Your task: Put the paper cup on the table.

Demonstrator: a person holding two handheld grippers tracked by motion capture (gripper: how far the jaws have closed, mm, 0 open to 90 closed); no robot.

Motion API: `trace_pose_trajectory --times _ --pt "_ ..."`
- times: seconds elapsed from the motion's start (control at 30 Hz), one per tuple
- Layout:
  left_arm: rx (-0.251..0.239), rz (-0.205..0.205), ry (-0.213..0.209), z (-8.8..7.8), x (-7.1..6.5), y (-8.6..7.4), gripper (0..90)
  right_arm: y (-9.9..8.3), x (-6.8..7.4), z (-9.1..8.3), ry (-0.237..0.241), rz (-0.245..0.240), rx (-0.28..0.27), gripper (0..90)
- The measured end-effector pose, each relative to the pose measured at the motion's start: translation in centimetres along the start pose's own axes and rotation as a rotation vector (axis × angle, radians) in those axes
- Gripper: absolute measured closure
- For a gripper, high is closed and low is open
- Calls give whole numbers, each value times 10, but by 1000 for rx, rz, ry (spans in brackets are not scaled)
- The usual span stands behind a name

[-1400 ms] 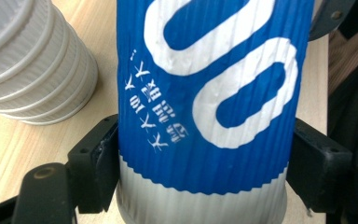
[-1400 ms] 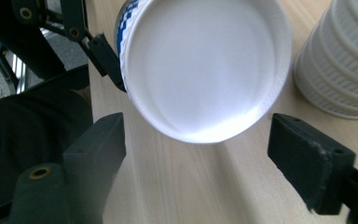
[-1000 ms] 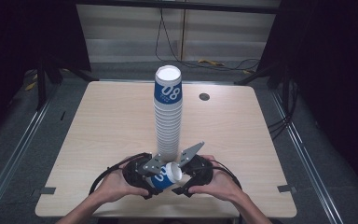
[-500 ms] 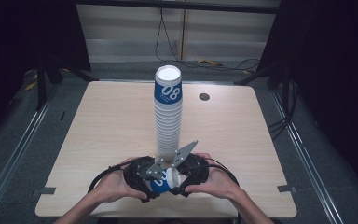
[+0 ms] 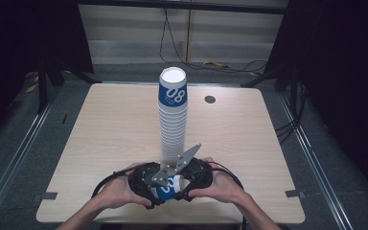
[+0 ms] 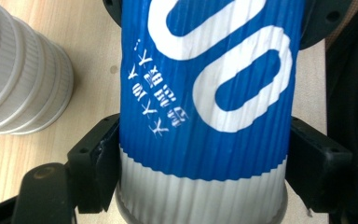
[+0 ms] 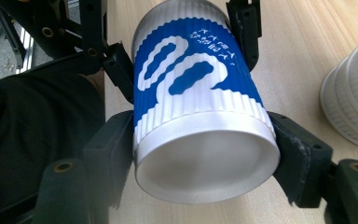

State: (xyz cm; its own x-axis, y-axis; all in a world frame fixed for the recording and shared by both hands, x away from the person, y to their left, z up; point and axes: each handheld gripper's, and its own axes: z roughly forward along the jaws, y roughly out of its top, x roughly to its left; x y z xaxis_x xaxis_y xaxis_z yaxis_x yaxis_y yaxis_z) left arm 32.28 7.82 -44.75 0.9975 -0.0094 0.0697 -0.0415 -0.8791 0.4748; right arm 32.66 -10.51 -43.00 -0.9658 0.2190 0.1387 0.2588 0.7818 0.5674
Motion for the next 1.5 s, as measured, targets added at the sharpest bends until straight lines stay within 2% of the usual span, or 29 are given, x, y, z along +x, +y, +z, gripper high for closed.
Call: trace_pose_trajectory --times 0.03,0.07,0.13,0.17,0.2,0.23,0.33,0.43,0.6,0.63,0.83,0.9,1.1,1.27,1.37,1.5 --pt "-29 -30 0 1 -2 -1 213 0 1 -1 -4 4 0 295" --pt "-36 -26 6 0 -1 -1 210 0 1 -1 -5 1 -8 296" --pt "-60 -29 -8 0 0 -3 205 -1 1 -3 -4 10 -22 298" --pt "-80 -45 -3 1 -2 -4 203 -2 0 -3 1 5 -21 298" --pt "-42 0 -3 -2 1 -4 199 -2 1 -4 -1 4 -20 298" --pt "-73 -29 -2 0 0 -4 198 -2 1 -4 -4 7 -18 298" --pt "-107 -45 -1 -3 2 -6 191 -3 1 -4 -10 12 -17 299" --pt "-126 -41 0 -7 3 -8 190 -3 0 -6 -6 7 -32 300" --pt "-159 -53 -9 -9 3 -8 187 -4 1 -9 -6 21 -27 300" --pt "-190 -59 -8 -8 4 -9 187 -5 1 -10 -7 25 -27 300" --pt "-252 -115 -17 -15 8 -11 189 -11 -1 -12 -18 33 -43 300" --pt "-288 -147 -23 -17 10 -13 196 -13 -2 -13 -23 41 -39 299" --pt "-349 -188 -14 -23 13 -16 200 -18 -4 -18 -40 59 -55 298" --pt "-362 -191 -7 -21 14 -15 196 -23 -6 -20 -61 79 -61 297" --pt "-383 -220 0 -24 14 -15 178 -28 -10 -22 -57 113 -90 297" --pt "-426 -241 17 -30 16 -19 159 -34 -14 -24 -70 125 -109 297"
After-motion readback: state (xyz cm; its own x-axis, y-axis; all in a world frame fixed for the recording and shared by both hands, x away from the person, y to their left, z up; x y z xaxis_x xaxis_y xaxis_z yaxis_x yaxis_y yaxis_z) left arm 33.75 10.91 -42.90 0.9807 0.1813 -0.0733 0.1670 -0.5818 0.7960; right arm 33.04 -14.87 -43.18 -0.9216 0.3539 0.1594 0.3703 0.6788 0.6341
